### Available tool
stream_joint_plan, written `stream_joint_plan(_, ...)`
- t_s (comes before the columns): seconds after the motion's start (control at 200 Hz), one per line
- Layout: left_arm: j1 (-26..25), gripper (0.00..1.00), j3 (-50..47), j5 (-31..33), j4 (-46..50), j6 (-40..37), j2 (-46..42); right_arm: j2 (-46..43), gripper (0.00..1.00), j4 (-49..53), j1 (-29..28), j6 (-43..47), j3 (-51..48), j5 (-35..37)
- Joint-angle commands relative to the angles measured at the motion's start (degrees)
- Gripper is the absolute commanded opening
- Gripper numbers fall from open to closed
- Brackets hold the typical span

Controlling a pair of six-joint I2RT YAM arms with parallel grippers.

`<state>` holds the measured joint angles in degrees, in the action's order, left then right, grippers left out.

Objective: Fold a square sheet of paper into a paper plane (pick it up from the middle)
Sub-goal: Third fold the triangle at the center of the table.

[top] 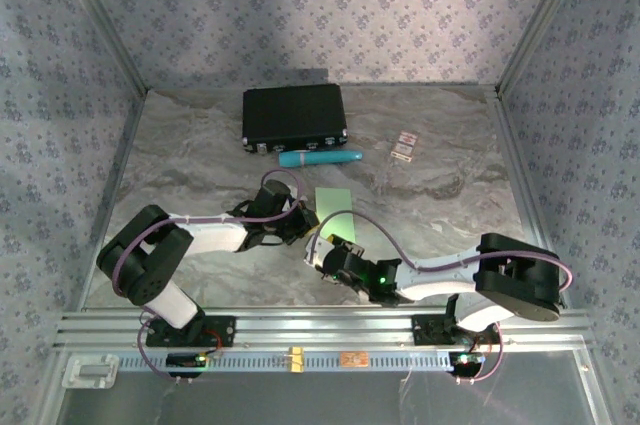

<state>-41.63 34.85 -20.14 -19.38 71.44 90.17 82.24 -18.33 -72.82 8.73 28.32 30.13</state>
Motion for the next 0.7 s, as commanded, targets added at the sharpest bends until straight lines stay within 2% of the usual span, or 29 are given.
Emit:
stream_joint_plan(0.0, 0.23, 0.06, 1.52, 0.01, 0.69, -0.77, -1.80, 0.69, 0.37, 0.38, -0.26, -1.20, 1.57, 2.30)
stream_joint_plan(0.075, 0.29, 0.06, 1.77, 0.06, 0.97, -0.91, -1.84, 0.69, 0.34, 2.14, -0.23, -1.85, 1.81, 1.71)
stream_joint_plan(0.265, 0.23, 0.06, 2.45, -0.16, 1.19, -1.08, -1.30, -0.32, 0.33, 4.00, -0.18, -3.77, 0.96, 0.71)
stream_joint_plan(0.4, 0.25, 0.06, 2.66, -0.32, 1.27, -1.21, -0.99, -1.03, 0.25, 3.48, -0.22, -4.08, 0.60, 0.45)
stream_joint_plan(0.695, 0.28, 0.06, 2.38, -0.25, 1.20, -1.04, -0.95, -1.29, 0.15, 2.95, -0.17, -4.39, 0.78, 1.10)
